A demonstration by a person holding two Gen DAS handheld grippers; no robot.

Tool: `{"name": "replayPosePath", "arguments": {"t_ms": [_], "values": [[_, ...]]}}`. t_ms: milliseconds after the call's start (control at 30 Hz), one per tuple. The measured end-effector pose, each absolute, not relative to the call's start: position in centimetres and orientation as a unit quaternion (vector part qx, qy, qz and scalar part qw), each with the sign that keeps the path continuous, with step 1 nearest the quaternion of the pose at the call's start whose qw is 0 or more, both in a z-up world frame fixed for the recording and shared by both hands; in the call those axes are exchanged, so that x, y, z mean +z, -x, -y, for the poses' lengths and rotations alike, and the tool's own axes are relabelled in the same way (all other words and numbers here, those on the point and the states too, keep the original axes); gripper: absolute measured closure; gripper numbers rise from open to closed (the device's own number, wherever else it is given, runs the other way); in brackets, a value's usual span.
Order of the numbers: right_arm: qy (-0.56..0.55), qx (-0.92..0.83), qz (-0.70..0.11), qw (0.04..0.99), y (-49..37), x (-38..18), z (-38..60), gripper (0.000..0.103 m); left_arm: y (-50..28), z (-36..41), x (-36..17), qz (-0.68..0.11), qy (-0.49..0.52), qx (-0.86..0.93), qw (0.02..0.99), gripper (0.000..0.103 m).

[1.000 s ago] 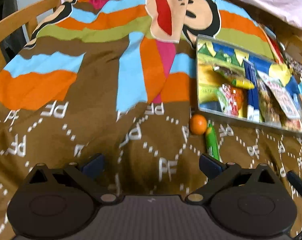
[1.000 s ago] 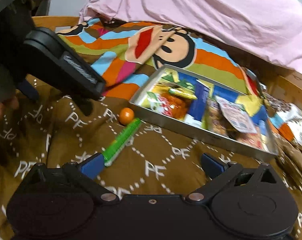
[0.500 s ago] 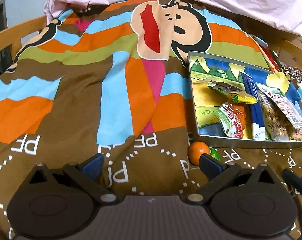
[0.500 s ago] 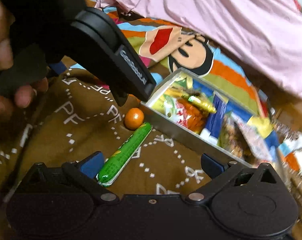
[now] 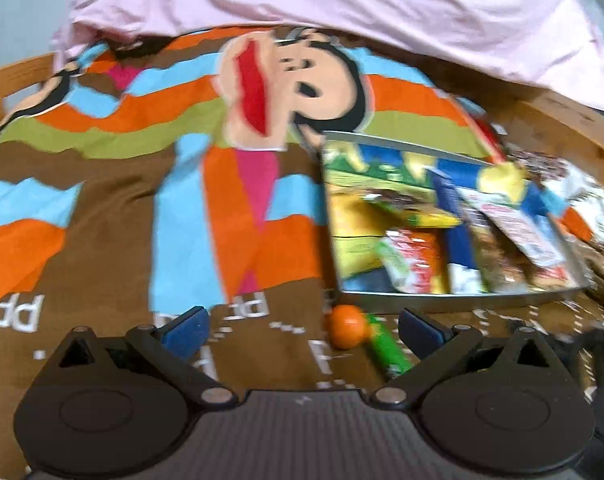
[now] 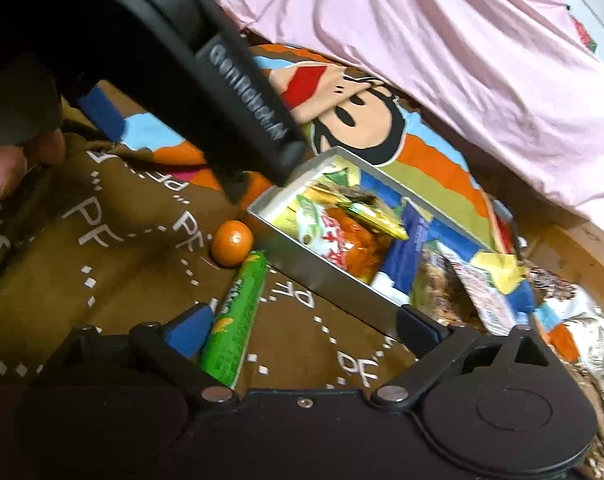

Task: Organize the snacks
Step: 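Move the left tool toward the orange ball while the right tool reaches the green stick, then grasp the orange ball with the left tool while the right tool grasps the green stick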

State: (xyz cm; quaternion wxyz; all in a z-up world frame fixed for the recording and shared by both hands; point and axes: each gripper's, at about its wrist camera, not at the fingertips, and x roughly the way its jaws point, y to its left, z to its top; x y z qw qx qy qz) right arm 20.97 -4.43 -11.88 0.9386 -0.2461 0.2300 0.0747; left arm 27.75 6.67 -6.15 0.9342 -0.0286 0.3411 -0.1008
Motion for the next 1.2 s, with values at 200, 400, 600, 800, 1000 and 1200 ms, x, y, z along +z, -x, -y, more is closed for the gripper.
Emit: {"name": "replayPosePath", "arguments": {"t_ms": [200,400,600,800,1000,1200], "values": [[0.231,0.100,-0.263,0.931,-21.4,-11.9,4.4,0.071,-27.7,-4.1,-7.2,-0.329,-0.026,-0.153,0.932,0.001],[0.220,0.068,-0.290,0.929,-20.6,-11.6,6.6,0.078,-27.8,-3.8,-7.6,-0.320,0.001,-0.196,0.927,0.001],[0.178,0.024,-0.313,0.933,-20.8,-11.0,9.0,0.077,-29.3,-3.5,-8.5,-0.330,0.019,-0.197,0.923,0.005],[0.169,0.022,-0.306,0.937,-21.2,-11.7,9.1,0.077,-30.8,-4.3,-9.3,-0.361,0.087,-0.183,0.910,0.021],[0.161,0.028,-0.300,0.940,-21.7,-12.2,9.1,0.076,-29.9,-2.8,-8.8,-0.343,0.051,-0.201,0.916,0.025],[0.163,0.029,-0.300,0.940,-21.9,-12.4,9.1,0.075,-30.0,-2.2,-9.3,-0.349,0.019,-0.184,0.919,0.025]]}}
